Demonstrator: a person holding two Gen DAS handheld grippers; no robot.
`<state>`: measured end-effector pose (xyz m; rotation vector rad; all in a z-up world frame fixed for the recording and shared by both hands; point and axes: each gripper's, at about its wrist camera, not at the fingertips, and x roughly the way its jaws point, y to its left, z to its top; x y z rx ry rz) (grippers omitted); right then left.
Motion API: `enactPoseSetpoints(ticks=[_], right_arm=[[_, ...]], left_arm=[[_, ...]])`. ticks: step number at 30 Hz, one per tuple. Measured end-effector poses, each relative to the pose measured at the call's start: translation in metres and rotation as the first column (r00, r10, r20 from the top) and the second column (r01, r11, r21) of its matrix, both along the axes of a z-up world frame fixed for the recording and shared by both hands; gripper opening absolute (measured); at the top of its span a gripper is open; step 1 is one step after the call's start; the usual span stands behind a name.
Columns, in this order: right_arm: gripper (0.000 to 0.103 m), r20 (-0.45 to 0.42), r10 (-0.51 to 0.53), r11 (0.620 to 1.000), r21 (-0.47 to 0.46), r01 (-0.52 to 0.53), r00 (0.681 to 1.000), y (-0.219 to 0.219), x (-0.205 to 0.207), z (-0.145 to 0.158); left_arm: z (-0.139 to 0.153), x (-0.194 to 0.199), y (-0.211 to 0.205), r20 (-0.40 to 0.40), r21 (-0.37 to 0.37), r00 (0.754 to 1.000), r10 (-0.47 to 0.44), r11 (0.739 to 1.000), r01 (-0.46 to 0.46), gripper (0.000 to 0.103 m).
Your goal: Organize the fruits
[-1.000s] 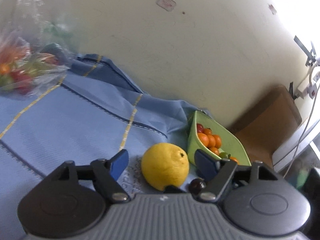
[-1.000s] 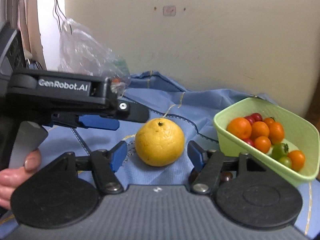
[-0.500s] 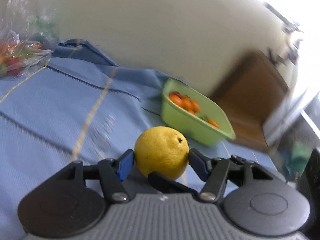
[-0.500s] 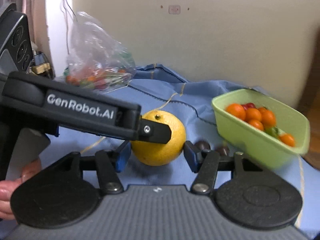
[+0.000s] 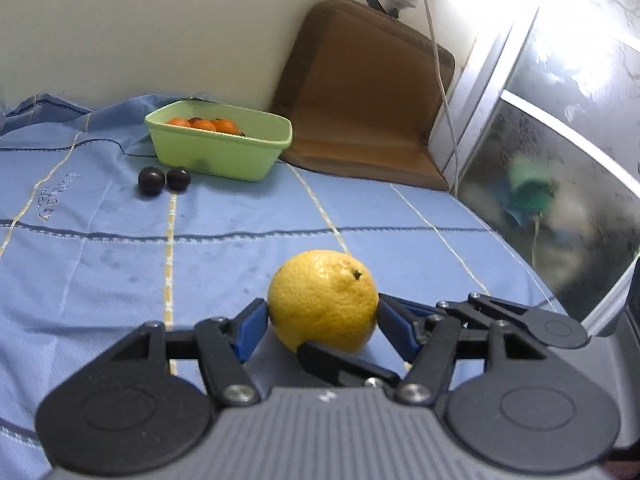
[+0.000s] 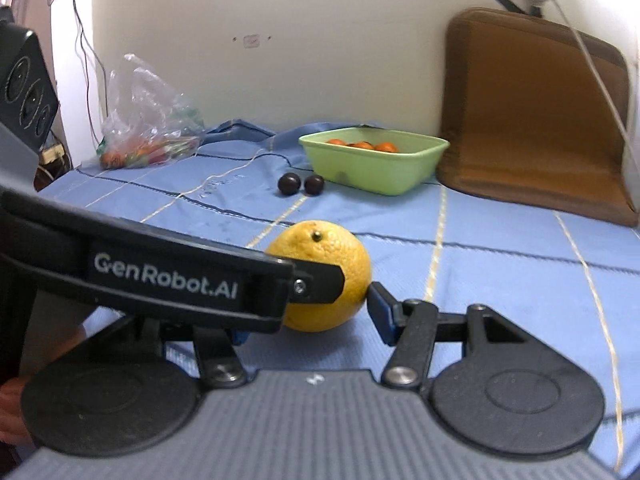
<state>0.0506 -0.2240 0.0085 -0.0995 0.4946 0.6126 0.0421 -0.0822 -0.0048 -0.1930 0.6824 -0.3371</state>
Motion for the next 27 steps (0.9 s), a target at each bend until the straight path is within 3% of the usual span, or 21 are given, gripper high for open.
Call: enactPoseSetpoints(ticks=[3, 7, 12, 27], right_arm=[[0.061, -0.005, -0.003, 1.000, 0.000, 0.003, 1.000, -0.001, -0.003, -0.005], [0.062, 0.051, 0.002, 1.000, -0.031, 0.000, 0.999, 0.006, -0.010, -0.006], [0.063, 0.083, 0.018, 1.000, -0.009, -0.017, 0.996, 0.006, -0.013, -0.005], [0.079, 0.040, -0.006, 1.000, 0.030, 0.004, 0.999, -0.010, -0.013, -0.013]], left_arm=[[-0.003, -0.008, 0.000, 0.000, 0.004, 1.000, 0.012, 1.000, -0.012, 0.062], [0.000, -0.013, -0.003, 0.019, 0.043, 0.999, 0.031, 0.999, -0.032, 0.061], [0.000, -0.011, 0.001, 0.016, 0.033, 0.999, 0.040, 0.999, -0.040, 0.062], [-0.004, -0.012, 0.002, 0.033, 0.036, 0.999, 0.031, 0.999, -0.032, 0.071]])
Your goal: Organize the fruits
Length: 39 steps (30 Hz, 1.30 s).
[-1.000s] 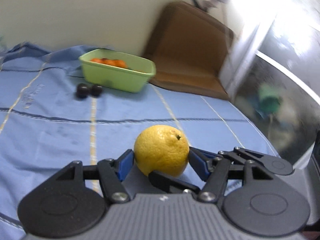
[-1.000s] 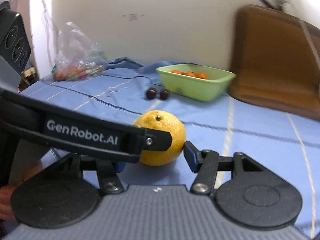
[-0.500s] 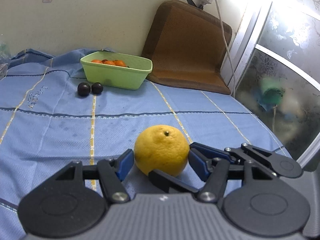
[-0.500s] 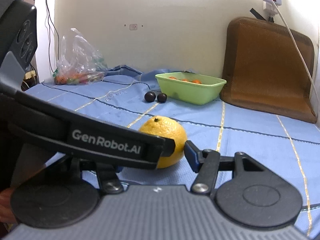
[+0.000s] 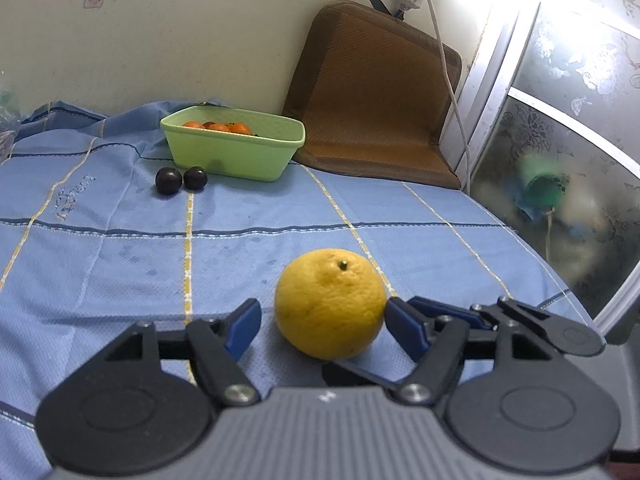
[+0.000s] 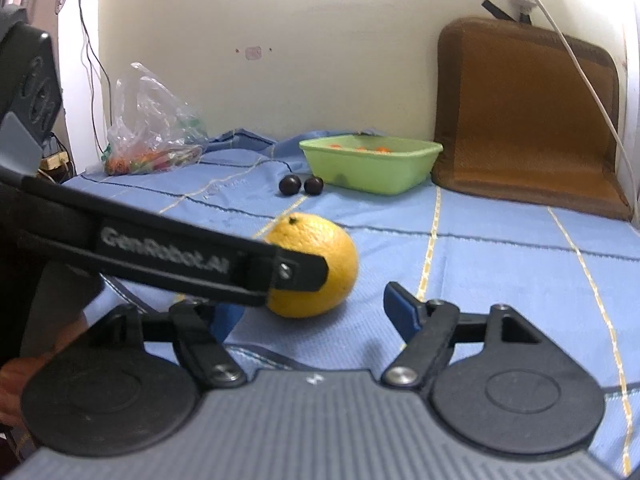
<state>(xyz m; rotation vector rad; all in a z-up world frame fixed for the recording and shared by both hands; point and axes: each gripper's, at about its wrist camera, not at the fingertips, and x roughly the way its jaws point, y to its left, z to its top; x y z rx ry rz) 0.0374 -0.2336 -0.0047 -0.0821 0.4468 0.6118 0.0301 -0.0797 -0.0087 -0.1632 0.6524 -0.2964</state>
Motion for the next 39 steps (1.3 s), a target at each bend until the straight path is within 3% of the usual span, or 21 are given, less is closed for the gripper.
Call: enactPoseSetpoints(ticks=[15, 20, 26, 31, 34, 39], right_arm=[[0.084, -0.087, 0.011, 1.000, 0.008, -0.011, 0.996, 0.001, 0.005, -0.005], [0.087, -0.081, 0.016, 1.000, -0.018, -0.018, 0.997, 0.004, 0.005, -0.005], [0.087, -0.078, 0.016, 0.999, -0.029, -0.018, 0.997, 0.004, 0.006, -0.006], [0.087, -0.088, 0.022, 1.000, -0.004, -0.022, 0.996, 0.000, 0.007, -0.005], [0.087, -0.105, 0.062, 0.998, 0.009, -0.062, 0.993, -0.008, 0.011, -0.004], [0.087, -0.102, 0.176, 0.979, -0.087, -0.185, 0.979, -0.018, 0.023, 0.001]], left_arm=[[-0.015, 0.001, 0.009, -0.003, -0.052, 1.000, -0.014, 0.999, 0.014, 0.086], [-0.020, -0.004, 0.011, 0.032, -0.052, 0.999, -0.029, 0.998, 0.031, 0.085], [-0.022, -0.004, 0.021, 0.036, -0.133, 0.999, -0.023, 0.991, 0.027, 0.085], [-0.021, -0.007, 0.022, 0.055, -0.134, 0.998, -0.014, 0.991, 0.022, 0.085], [-0.020, -0.009, 0.021, 0.073, -0.132, 0.997, -0.021, 0.991, 0.031, 0.085], [-0.018, -0.014, 0.021, 0.110, -0.139, 0.993, -0.039, 0.989, 0.054, 0.085]])
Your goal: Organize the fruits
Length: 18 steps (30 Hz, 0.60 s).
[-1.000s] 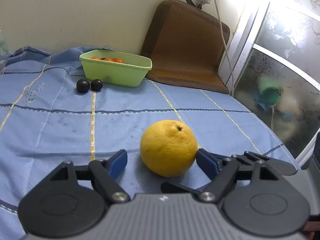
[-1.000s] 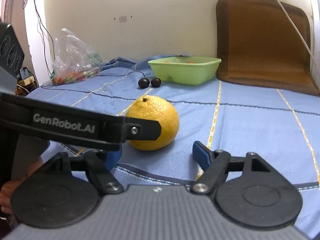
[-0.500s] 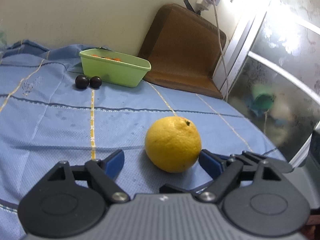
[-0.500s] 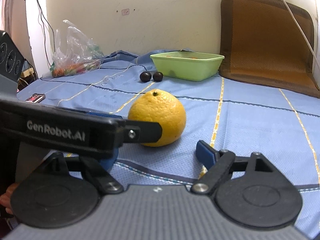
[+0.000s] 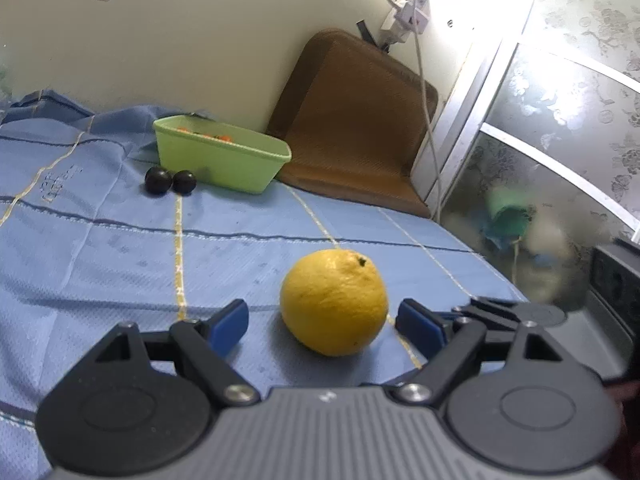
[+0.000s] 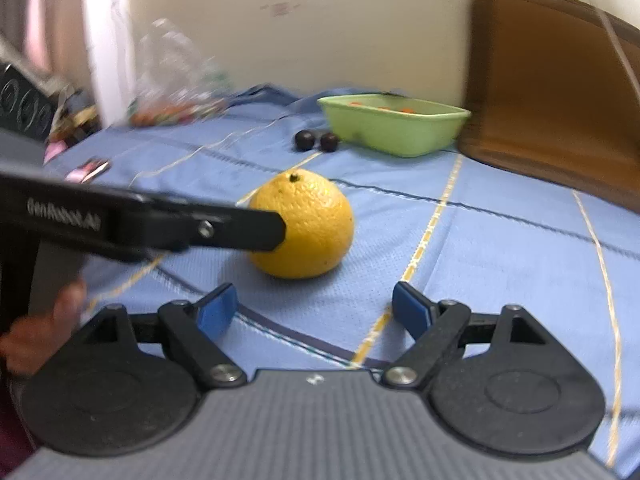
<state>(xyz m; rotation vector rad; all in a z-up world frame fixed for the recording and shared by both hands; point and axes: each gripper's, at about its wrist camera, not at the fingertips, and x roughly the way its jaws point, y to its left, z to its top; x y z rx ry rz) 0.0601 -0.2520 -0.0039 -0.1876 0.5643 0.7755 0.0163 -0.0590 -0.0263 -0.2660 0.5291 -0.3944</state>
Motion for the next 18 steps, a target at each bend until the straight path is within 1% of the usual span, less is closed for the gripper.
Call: enactPoseSetpoints(ticks=[3, 7, 10, 12, 14, 16, 17, 18], right_arm=[[0.087, -0.007, 0.069, 0.997, -0.015, -0.070, 0.998, -0.008, 0.010, 0.002], [0.087, -0.004, 0.143, 0.990, -0.008, -0.143, 0.990, -0.002, 0.018, 0.004], [0.089, 0.011, 0.228, 0.973, -0.027, -0.228, 0.974, 0.006, 0.023, -0.003], [0.091, -0.003, 0.275, 0.962, -0.004, -0.275, 0.962, 0.006, 0.025, -0.002], [0.093, -0.031, 0.307, 0.951, 0.041, -0.305, 0.951, 0.003, 0.030, -0.002], [0.095, -0.051, 0.307, 0.950, 0.070, -0.303, 0.950, 0.002, 0.031, -0.001], [0.097, -0.055, 0.308, 0.950, 0.073, -0.304, 0.950, 0.003, 0.031, -0.001], [0.099, -0.056, 0.313, 0.949, 0.068, -0.309, 0.948, 0.005, 0.031, -0.001]], left_arm=[[0.001, -0.001, 0.000, 0.007, 0.004, 1.000, 0.003, 1.000, -0.003, 0.085], [0.002, -0.006, -0.002, 0.033, 0.020, 0.999, 0.009, 1.000, -0.009, 0.085], [0.002, -0.006, -0.006, 0.032, 0.043, 0.999, -0.008, 0.999, 0.007, 0.086], [0.001, -0.005, -0.007, 0.019, 0.046, 1.000, -0.016, 0.999, 0.015, 0.087], [-0.001, -0.004, -0.004, 0.004, 0.028, 1.000, -0.009, 1.000, 0.009, 0.087], [-0.003, 0.000, 0.004, -0.029, -0.002, 0.999, 0.032, 0.999, -0.032, 0.087], [-0.006, 0.004, 0.008, -0.059, -0.022, 0.997, 0.053, 0.998, -0.054, 0.087], [-0.007, 0.005, 0.013, -0.065, -0.054, 0.996, 0.059, 0.997, -0.063, 0.088]])
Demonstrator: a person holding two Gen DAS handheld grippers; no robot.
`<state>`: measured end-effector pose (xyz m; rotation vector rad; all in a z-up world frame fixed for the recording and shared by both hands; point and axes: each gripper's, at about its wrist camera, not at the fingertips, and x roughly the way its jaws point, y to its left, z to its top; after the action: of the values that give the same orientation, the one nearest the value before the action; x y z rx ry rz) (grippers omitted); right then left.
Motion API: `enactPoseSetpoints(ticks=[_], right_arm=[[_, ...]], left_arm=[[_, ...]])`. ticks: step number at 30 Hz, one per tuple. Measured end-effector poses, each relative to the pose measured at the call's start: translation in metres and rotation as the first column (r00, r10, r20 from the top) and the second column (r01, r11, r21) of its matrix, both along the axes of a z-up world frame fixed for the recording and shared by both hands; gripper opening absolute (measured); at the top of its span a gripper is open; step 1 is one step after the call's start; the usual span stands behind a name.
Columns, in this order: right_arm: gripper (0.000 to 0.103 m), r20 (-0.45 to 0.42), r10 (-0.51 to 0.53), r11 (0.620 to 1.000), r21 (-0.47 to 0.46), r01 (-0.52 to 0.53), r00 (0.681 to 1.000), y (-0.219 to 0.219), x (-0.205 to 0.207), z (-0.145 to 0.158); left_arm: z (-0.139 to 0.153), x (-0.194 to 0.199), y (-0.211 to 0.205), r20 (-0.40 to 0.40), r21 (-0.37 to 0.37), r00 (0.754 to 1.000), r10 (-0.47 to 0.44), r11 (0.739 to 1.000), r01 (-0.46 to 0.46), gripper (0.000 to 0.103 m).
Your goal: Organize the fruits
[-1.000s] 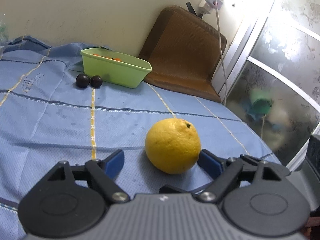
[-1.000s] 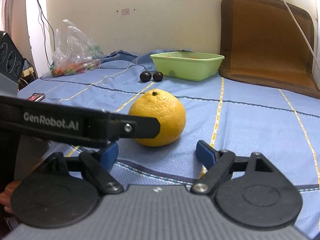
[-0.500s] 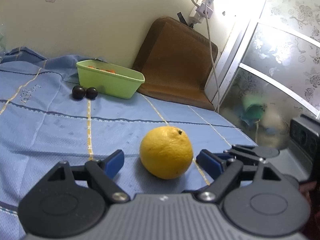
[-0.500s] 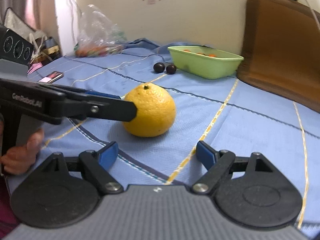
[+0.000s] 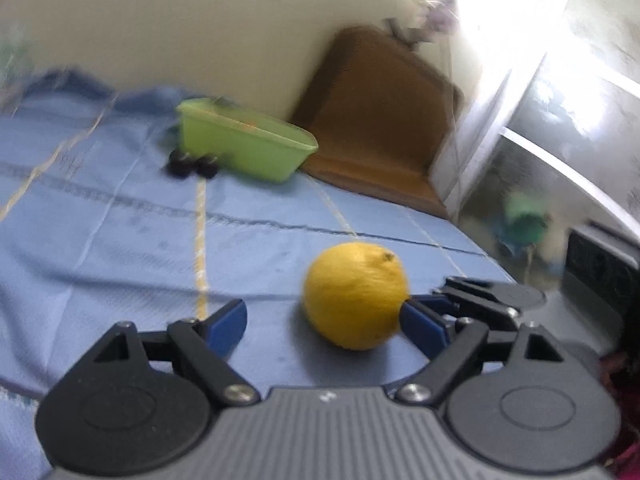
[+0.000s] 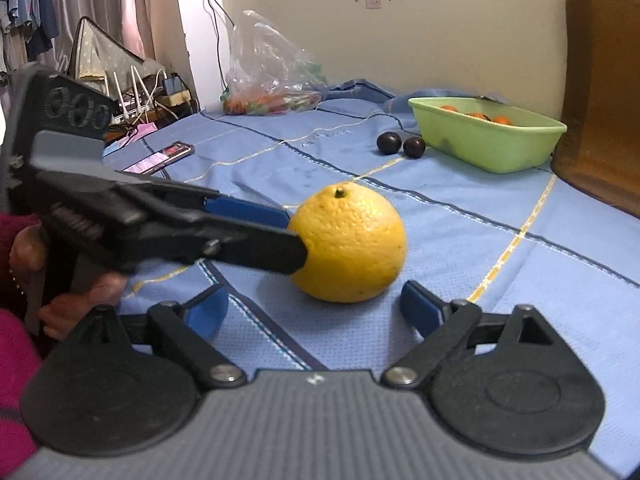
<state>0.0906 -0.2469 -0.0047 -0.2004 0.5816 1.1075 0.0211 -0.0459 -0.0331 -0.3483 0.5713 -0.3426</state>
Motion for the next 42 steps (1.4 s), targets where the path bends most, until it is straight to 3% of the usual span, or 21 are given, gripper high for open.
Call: enactPoseSetpoints(ticks=[4, 8, 11, 15, 19, 25, 42], right_arm=[[0.103, 0.039, 0.018, 0.999, -0.050, -0.016, 0.999, 0.007, -0.007, 0.000], [0.100, 0.070, -0.006, 0.999, -0.045, 0.010, 0.998, 0.002, -0.009, -0.001], [0.100, 0.039, -0.051, 0.999, 0.013, 0.051, 0.998, -0.008, -0.004, 0.000], [0.100, 0.010, -0.221, 0.975, 0.025, 0.221, 0.975, -0.014, 0.005, 0.000], [0.101, 0.034, -0.256, 0.967, 0.030, 0.255, 0.966, -0.015, 0.001, 0.000], [0.100, 0.091, -0.281, 0.959, -0.021, 0.284, 0.955, -0.006, -0.005, -0.002], [0.098, 0.097, -0.263, 0.963, -0.036, 0.267, 0.960, -0.003, -0.009, -0.003]], left_arm=[[0.002, -0.003, -0.007, 0.025, 0.052, 1.000, 0.001, 0.999, -0.003, 0.088], [0.007, -0.017, -0.007, 0.139, 0.046, 0.990, -0.031, 0.999, 0.025, 0.089], [0.011, -0.031, -0.016, 0.218, 0.116, 0.976, 0.010, 0.993, -0.036, 0.092], [0.013, -0.037, -0.029, 0.259, 0.191, 0.965, -0.046, 0.982, -0.005, 0.092], [0.015, -0.042, -0.031, 0.285, 0.205, 0.958, -0.023, 0.978, -0.037, 0.092], [0.015, -0.045, -0.026, 0.290, 0.190, 0.957, 0.030, 0.978, -0.089, 0.092], [0.013, -0.040, -0.037, 0.228, 0.242, 0.973, -0.044, 0.970, -0.012, 0.095]])
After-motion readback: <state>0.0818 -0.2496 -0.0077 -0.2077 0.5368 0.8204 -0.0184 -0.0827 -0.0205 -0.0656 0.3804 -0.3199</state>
